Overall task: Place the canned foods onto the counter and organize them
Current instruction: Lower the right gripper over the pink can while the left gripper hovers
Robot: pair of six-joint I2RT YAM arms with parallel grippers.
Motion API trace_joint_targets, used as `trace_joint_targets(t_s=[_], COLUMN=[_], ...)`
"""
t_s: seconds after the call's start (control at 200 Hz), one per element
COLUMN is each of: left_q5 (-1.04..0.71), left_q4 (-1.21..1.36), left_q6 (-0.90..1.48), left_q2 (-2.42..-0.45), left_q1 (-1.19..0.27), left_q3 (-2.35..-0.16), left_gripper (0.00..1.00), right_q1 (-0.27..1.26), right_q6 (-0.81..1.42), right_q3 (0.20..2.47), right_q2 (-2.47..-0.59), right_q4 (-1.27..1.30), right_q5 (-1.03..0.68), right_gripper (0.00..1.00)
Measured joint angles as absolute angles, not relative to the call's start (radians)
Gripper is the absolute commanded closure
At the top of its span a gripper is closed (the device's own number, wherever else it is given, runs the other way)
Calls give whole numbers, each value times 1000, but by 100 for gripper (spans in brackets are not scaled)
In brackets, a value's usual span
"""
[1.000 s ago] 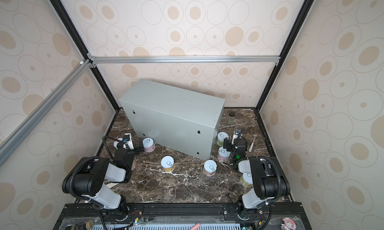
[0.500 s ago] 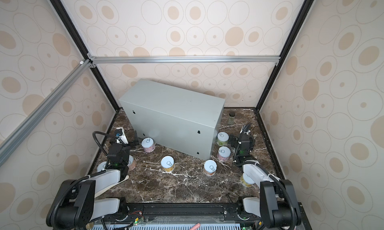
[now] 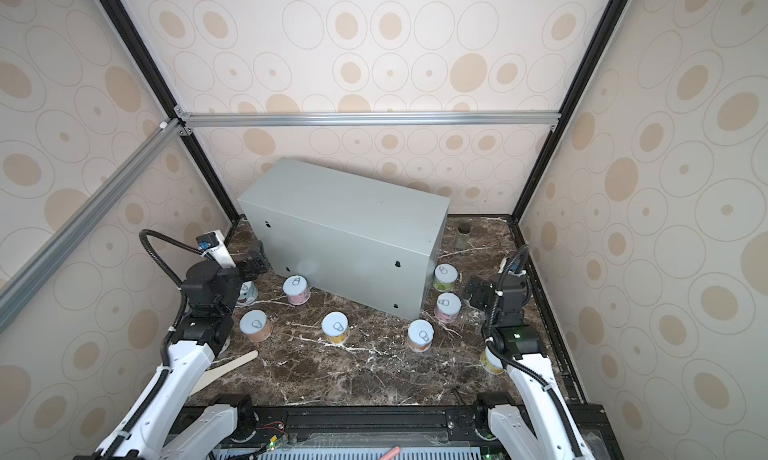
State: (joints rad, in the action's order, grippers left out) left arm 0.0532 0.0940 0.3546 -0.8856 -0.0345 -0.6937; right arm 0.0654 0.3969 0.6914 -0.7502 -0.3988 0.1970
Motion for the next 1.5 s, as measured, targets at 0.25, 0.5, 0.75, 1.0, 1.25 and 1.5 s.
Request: trace_joint_targets(t_s=[0.25, 0.5, 0.75, 1.0, 1.25, 1.5], left_q5=[-10, 178, 226, 222, 285, 339], left_q4=[-144, -275, -303, -254, -47, 172], left_q6=[438, 505, 628, 663, 665, 692], left_q2=[-932, -1035, -1074, -1087, -987, -986], left_q1=[-142, -277, -333, -376, -395, -400], left_q3=[-707, -701, -696, -706, -604, -459], left_gripper=[1, 1, 1, 1, 1, 1], right_q1=[66, 75, 112, 121, 157, 187], right_q6=[436, 446, 456, 455, 456, 455], right_q3=[701, 673, 657, 657, 657, 667], right_q2=[-696, -721, -884, -986, -1068, -1124], right_q4=[-600, -643, -584, -495, -423, -399], right_q5=[12, -81, -94, -74, -41, -10], right_gripper=[1, 2, 1, 1, 1, 1])
